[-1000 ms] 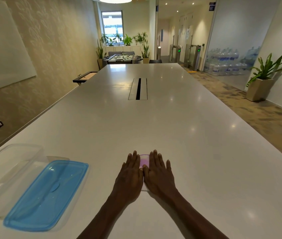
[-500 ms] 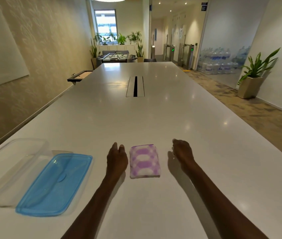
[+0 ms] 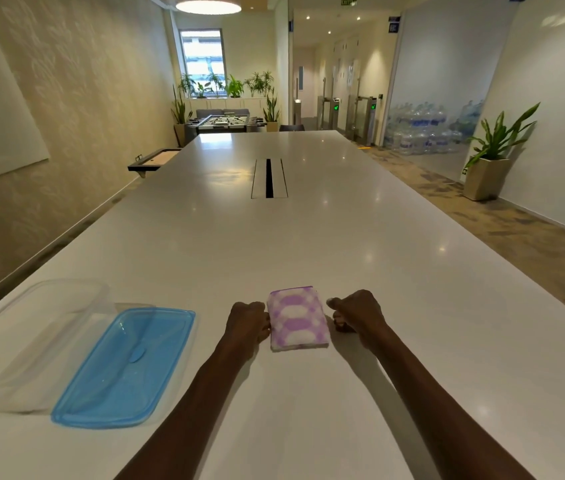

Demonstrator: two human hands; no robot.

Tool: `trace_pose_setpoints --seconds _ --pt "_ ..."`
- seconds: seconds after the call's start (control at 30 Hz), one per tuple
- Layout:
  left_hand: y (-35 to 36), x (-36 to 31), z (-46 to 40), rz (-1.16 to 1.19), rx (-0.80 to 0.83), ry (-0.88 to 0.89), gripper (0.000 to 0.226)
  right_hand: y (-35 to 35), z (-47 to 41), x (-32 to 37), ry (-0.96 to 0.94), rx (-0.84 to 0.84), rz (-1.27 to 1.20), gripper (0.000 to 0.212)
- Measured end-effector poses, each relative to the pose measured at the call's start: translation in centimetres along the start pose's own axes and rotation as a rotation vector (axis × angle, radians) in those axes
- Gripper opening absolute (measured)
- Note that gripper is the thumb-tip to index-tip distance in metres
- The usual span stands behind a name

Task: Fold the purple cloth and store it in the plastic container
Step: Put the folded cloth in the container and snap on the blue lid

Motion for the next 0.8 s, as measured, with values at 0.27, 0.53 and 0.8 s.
trace_pose_setpoints --seconds 0.27,0.53,0.8 --pt "1.3 -1.1 1.9 0.037 0.069 0.009 0.017 1.8 1.2 0.9 -0.109 0.051 0.167 0.023" --pt "2.5 -0.4 1.4 0.14 0.053 -0.025 0.017 1.4 0.7 0.1 -0.048 0.122 -0.011 0.028" --pt "1.3 -1.8 0.6 0.208 0.055 0.002 0.009 1.2 1.1 2.4 0.004 0.356 -0.231 0.04"
Point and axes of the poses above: each hand's wrist, its own z-axis away from the middle knuckle, its own y-axis out of the palm, x = y × z, the point moved 3 cm from there along -z, towards the middle knuckle, and after that the axes turned 2 degrees about y, right-handed, at the moved point
